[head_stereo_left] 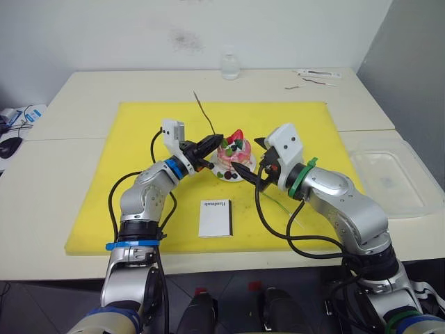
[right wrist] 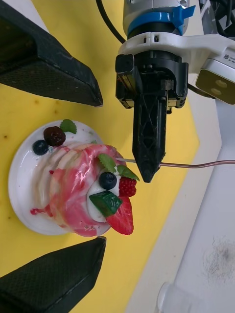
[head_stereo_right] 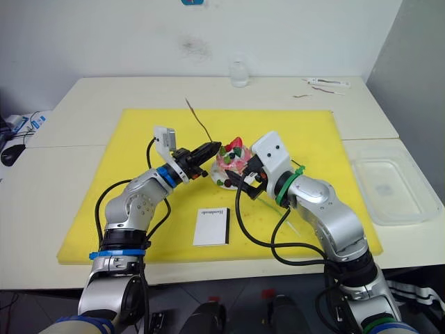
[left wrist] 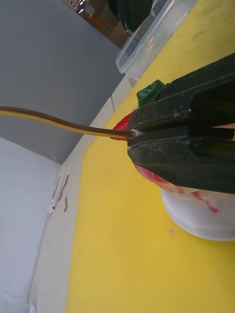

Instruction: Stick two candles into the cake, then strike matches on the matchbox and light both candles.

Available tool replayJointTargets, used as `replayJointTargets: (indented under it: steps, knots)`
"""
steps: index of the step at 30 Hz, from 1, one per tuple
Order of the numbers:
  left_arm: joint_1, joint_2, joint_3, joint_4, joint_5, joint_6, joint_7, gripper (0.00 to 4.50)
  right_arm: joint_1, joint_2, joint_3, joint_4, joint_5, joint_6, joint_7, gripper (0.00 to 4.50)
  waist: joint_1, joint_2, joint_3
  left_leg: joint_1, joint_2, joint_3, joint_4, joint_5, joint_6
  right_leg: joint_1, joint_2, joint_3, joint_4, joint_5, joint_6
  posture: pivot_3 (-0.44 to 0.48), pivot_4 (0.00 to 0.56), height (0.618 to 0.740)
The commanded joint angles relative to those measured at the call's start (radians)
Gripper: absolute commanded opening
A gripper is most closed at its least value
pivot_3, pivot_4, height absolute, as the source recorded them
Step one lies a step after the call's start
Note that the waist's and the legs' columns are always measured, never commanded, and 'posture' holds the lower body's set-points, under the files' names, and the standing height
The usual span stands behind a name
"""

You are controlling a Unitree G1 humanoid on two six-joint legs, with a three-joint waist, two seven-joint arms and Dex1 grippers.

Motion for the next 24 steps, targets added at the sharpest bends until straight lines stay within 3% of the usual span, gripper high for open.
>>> replayJointTargets:
  steps: [1, 10, 21, 24]
  knots:
    - [0.008, -0.014, -0.018, -0.014, 0.016, -0.046, -0.011, 0.00, -0.012, 0.005, -0.014, -0.037, -0.007, -0.014, -0.002, 4.45, 0.000, 0.000, 0.000, 0.000, 0.000, 0.000, 0.000, 0.000, 0.000, 0.000, 0.000, 0.000, 0.000, 0.000, 0.000, 0.000, 0.150, 0.740]
    - [0.059, -0.023, -0.076, 0.045, 0.125, -0.220, -0.014, 0.00, -0.011, 0.003, -0.019, -0.040, -0.007, -0.010, -0.006, 4.45, 0.001, 0.000, 0.000, 0.000, 0.000, 0.000, 0.000, 0.000, 0.000, 0.001, 0.000, 0.000, 0.000, 0.000, 0.000, 0.000, 0.150, 0.740]
    - [0.052, -0.027, -0.086, 0.056, 0.120, -0.229, -0.011, 0.00, -0.014, 0.002, -0.021, -0.034, -0.006, -0.012, -0.004, 4.45, 0.001, 0.000, 0.000, 0.000, 0.000, 0.000, 0.000, 0.000, 0.000, 0.001, 0.000, 0.000, 0.000, 0.000, 0.000, 0.000, 0.150, 0.740]
    - [0.045, -0.023, -0.083, 0.050, 0.116, -0.220, -0.010, 0.87, -0.013, 0.001, -0.021, -0.031, -0.006, -0.014, -0.002, 4.50, 0.001, 0.000, 0.000, 0.000, 0.000, 0.000, 0.000, 0.000, 0.000, 0.001, 0.000, 0.000, 0.000, 0.000, 0.000, 0.000, 0.150, 0.740]
